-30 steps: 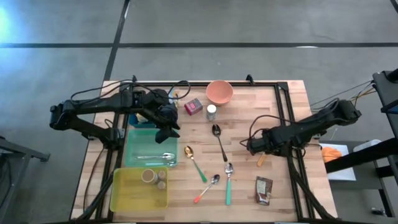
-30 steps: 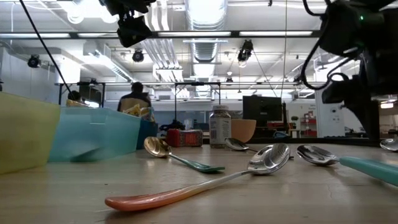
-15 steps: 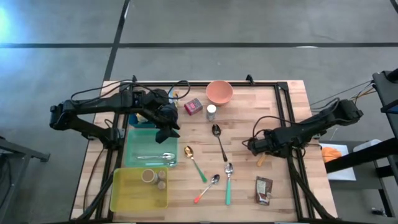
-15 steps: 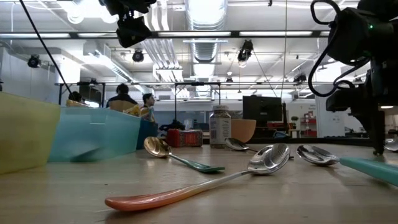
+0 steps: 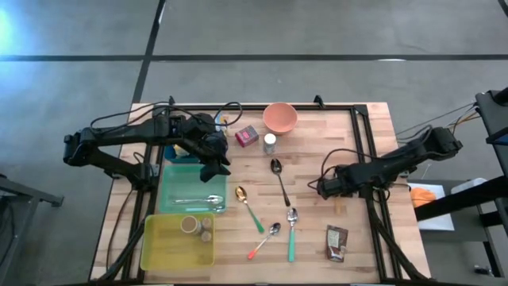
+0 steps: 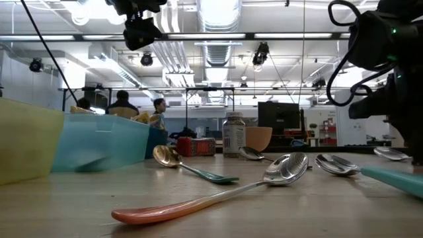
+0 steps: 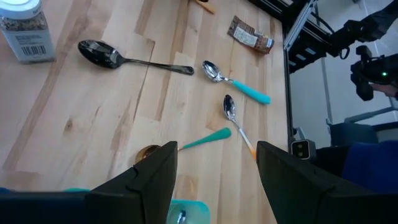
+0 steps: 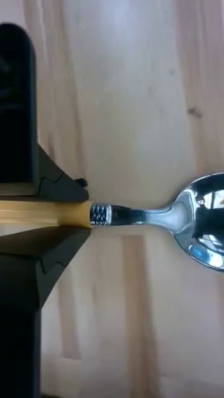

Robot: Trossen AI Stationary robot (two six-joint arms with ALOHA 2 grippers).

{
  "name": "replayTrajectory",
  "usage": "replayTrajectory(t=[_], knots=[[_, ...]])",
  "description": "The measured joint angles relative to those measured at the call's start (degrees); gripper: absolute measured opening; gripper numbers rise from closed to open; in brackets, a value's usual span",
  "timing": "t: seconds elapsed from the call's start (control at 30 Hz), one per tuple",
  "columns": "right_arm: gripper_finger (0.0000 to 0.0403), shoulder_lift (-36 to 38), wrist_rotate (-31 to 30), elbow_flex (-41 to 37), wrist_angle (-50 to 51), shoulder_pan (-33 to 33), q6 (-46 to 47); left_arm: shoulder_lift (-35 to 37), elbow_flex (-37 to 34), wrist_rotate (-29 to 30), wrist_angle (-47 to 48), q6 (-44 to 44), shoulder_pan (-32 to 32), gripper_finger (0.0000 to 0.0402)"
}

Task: Pick & Place Food Item
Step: Put the yellow spoon into the light blue bin

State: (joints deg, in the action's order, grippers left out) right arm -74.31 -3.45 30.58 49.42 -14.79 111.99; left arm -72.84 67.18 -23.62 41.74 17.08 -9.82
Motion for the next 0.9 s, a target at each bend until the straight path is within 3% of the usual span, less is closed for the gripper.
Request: replayTrajectory(t=[0.27, 0.43, 0.9], knots=[[0.0037, -0.1, -2.4, 1.9, 1.1, 0.0, -6.2, 0.0, 0.0, 0.0, -0.2, 1.4, 0.0, 0.0225], [0.0037, 0.0, -3.2, 5.1, -1.1, 0.0, -14.7, 0.0, 0.0, 0.0, -0.3, 3.9, 0.0, 0.0225], [0.0037, 4.3, -17.0, 19.4, -13.4, 0.1, -41.4, 0.0, 0.0, 7.4, -10.1, 16.7, 0.1, 0.0225]])
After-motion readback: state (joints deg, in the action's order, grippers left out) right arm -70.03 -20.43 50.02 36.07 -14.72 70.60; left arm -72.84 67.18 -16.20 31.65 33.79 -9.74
